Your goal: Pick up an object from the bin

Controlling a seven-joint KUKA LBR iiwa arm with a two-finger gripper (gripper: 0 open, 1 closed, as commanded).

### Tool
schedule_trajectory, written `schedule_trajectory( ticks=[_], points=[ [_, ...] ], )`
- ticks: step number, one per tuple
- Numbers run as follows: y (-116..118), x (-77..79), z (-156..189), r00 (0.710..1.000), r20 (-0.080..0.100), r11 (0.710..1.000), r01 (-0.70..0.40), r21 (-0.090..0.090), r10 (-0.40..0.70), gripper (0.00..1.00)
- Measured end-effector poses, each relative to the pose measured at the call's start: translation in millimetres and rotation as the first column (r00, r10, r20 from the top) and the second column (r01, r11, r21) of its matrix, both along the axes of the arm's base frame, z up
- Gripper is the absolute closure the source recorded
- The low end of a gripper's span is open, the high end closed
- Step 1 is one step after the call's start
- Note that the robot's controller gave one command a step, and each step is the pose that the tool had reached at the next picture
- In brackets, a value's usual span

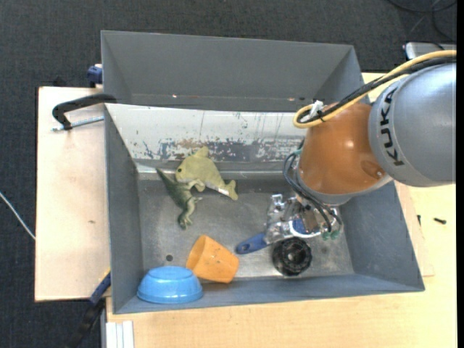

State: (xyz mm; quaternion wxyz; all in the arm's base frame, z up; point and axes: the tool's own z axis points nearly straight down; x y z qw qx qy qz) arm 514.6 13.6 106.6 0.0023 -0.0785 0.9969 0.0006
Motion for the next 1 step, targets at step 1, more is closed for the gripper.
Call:
schedule_trajectory(
  ticks=[1],
  points=[
    [0.1,0.0,0.0,1.0,0.0,1.0,0.0,0.0,0.0,0.0]
  ],
)
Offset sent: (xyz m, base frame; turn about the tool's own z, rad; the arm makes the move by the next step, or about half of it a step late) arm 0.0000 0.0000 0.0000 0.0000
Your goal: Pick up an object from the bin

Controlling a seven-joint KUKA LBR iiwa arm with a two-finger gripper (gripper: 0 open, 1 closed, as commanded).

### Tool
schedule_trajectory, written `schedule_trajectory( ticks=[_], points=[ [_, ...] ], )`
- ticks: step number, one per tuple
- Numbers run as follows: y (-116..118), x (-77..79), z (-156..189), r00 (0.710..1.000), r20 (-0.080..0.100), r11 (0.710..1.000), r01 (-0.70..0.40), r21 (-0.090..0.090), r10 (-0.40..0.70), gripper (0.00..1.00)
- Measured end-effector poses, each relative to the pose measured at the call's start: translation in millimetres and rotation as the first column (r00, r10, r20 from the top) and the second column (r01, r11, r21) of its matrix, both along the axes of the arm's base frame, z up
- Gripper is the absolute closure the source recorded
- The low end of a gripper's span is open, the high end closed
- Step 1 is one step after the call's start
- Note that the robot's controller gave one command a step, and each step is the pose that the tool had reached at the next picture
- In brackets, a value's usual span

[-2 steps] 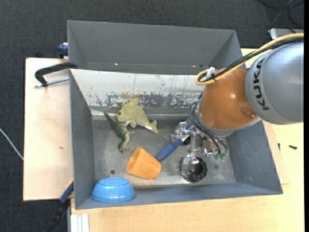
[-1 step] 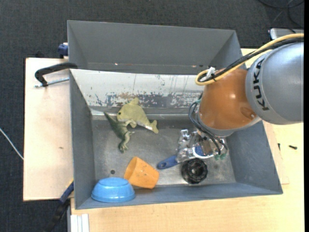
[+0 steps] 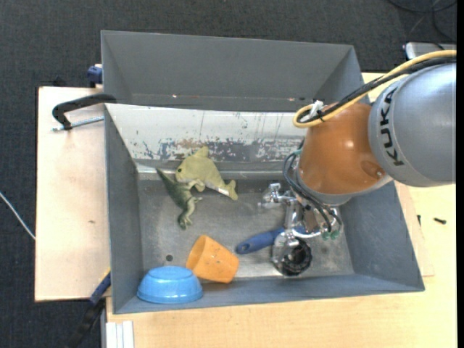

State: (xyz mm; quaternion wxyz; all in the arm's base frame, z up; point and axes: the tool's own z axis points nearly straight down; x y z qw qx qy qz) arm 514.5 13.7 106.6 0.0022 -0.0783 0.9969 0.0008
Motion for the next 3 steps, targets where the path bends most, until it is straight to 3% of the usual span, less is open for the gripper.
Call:
schedule_trajectory(
  ticks=[1,2,3],
  points=[
    [46.3,-8.5,-29.7,0.986,-0.007,0.986,-0.169,0.001,0.169,0.0],
    [44.8,-7.5,-28.7,0.986,-0.004,0.986,-0.166,0.0,0.166,1.0],
    [25.4,-8.7,110.2,0.969,0.008,0.97,-0.245,-0.004,0.245,1.0]
  ],
)
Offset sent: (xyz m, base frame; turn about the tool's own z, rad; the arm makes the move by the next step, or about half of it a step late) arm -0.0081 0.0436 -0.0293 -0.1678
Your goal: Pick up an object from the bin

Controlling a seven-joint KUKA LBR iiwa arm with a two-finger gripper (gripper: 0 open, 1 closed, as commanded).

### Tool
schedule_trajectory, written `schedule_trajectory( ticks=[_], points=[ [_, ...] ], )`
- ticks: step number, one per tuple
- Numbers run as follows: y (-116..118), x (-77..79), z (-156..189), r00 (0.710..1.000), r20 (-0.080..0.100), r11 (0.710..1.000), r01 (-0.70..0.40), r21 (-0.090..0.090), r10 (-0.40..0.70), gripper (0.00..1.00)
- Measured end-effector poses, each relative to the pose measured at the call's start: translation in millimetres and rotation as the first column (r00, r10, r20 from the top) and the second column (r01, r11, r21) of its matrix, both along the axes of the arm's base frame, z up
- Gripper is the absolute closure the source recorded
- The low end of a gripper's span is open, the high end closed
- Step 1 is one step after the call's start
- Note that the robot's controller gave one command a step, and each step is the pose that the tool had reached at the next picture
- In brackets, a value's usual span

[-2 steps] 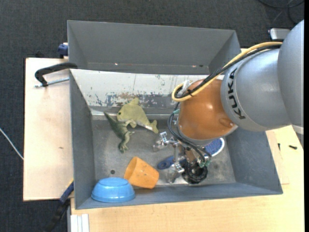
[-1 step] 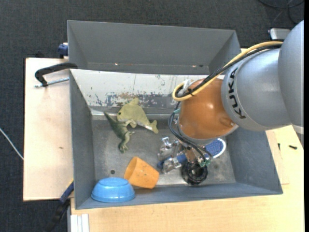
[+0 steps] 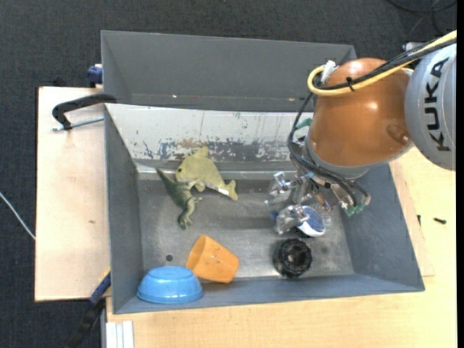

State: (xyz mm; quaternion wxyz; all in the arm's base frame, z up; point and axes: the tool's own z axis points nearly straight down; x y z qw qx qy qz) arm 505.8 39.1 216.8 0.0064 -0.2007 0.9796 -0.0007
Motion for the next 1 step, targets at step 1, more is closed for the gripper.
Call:
schedule_trajectory(
  ticks=[1],
  points=[
    [-32.4,5.9,19.3,0.895,-0.008,0.895,-0.447,-0.003,0.447,1.0]
  ],
)
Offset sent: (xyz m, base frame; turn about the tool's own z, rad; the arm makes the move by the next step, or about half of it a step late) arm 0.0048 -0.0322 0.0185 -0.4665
